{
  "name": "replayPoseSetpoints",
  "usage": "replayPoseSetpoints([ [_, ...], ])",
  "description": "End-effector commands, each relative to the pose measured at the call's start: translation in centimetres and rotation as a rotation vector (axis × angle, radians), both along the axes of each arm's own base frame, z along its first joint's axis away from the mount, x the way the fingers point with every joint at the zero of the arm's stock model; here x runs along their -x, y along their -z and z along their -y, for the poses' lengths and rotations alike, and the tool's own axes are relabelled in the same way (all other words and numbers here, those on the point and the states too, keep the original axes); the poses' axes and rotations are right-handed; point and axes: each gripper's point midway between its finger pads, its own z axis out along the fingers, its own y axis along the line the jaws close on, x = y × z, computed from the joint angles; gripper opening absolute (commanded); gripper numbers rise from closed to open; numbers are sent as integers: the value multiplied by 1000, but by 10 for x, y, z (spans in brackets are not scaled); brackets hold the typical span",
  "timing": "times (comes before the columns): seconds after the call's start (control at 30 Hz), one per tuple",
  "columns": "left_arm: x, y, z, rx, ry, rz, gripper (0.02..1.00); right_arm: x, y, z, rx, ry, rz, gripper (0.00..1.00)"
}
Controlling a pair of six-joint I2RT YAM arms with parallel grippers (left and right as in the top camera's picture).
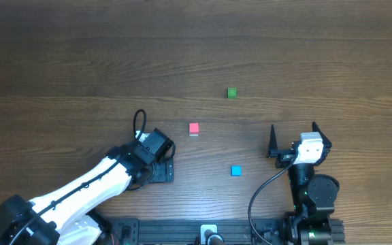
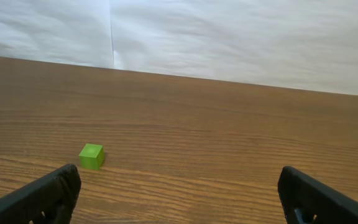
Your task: Stack Cubes
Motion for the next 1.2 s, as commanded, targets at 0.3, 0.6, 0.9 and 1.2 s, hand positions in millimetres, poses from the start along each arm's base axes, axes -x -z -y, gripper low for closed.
replayPoseSetpoints([
  [0.3, -6, -3, 2, -17, 21, 26, 700, 0, 2, 0, 4, 0, -1, 991],
  [0.6, -6, -3, 2, -19, 22, 28, 557, 0, 2, 0, 4, 0, -1, 993],
  [0.9, -5, -3, 4, -20, 36, 33, 489, 0, 2, 0, 4, 0, -1, 993],
  [1.2, -5, -3, 4, -20, 36, 33, 356, 0, 2, 0, 4, 0, -1, 993],
])
